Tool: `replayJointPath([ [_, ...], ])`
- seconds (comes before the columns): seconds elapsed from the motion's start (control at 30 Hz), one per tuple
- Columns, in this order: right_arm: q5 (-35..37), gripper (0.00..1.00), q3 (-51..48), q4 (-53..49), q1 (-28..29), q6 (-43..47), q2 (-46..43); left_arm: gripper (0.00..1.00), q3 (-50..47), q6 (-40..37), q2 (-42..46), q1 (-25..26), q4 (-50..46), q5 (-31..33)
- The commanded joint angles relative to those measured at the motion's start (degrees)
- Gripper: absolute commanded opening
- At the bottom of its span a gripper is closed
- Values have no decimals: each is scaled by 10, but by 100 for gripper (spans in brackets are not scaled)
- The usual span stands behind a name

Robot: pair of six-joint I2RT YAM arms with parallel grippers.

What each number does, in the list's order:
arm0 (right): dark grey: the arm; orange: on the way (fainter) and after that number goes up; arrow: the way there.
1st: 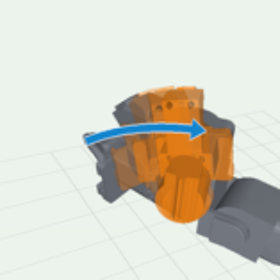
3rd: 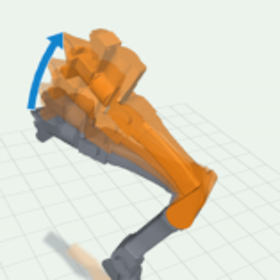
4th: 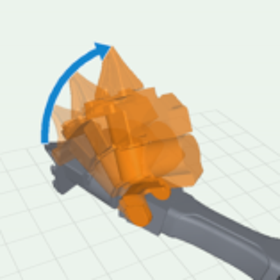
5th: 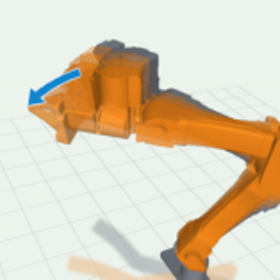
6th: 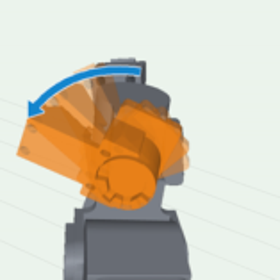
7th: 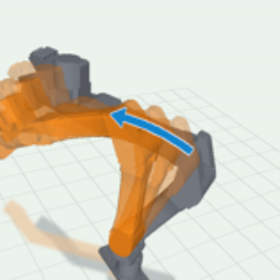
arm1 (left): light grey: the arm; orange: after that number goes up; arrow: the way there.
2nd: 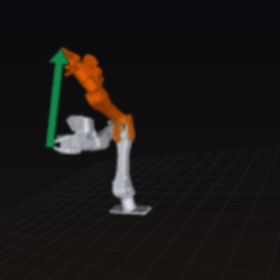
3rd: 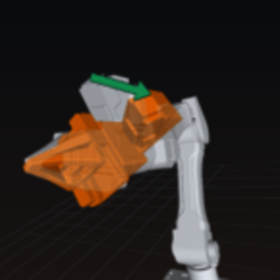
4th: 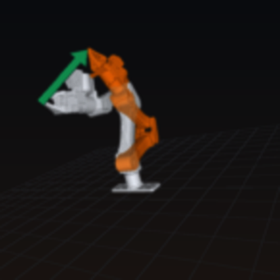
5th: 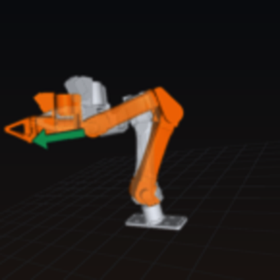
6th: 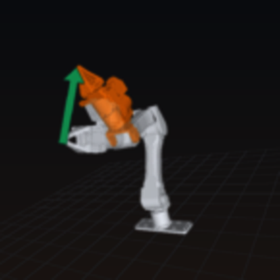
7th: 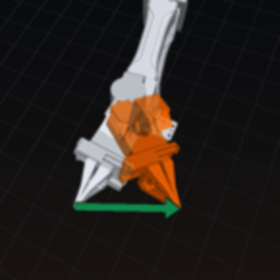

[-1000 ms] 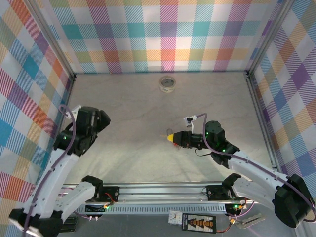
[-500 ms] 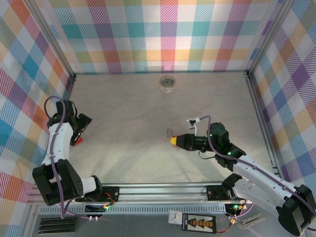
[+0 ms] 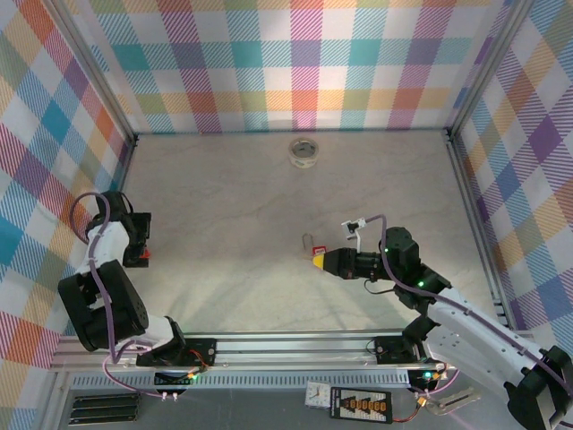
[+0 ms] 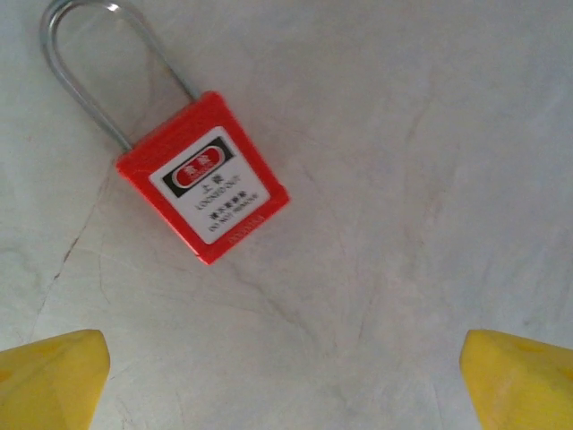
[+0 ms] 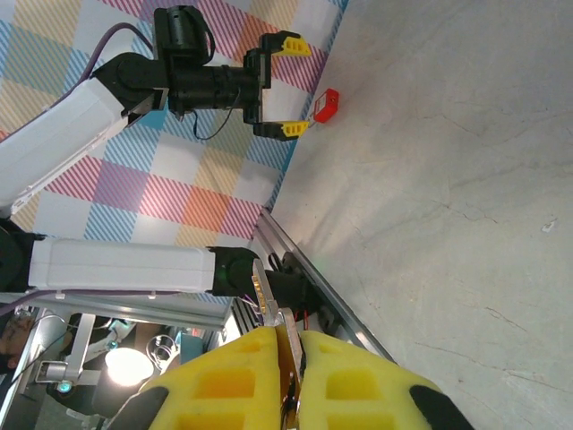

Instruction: Unlock with the key

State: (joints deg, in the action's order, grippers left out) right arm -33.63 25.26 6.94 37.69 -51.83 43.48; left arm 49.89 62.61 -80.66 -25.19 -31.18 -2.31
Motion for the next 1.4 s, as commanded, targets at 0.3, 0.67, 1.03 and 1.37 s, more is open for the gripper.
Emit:
replayJointPath([
  [0.3,-3,0,1,-23,2,27,14,97,-5,162,-47,-16,42,41],
  [0.67,-6,0,10,-26,1,33,39,95,39,176,-118,-22,40,46],
  [1.03,-10,0,14,-17,1,34,72,91,80,166,-158,-35,12,60],
  [1.37,-13,0,15,-22,2,38,80,79,82,145,-183,-46,8,54],
])
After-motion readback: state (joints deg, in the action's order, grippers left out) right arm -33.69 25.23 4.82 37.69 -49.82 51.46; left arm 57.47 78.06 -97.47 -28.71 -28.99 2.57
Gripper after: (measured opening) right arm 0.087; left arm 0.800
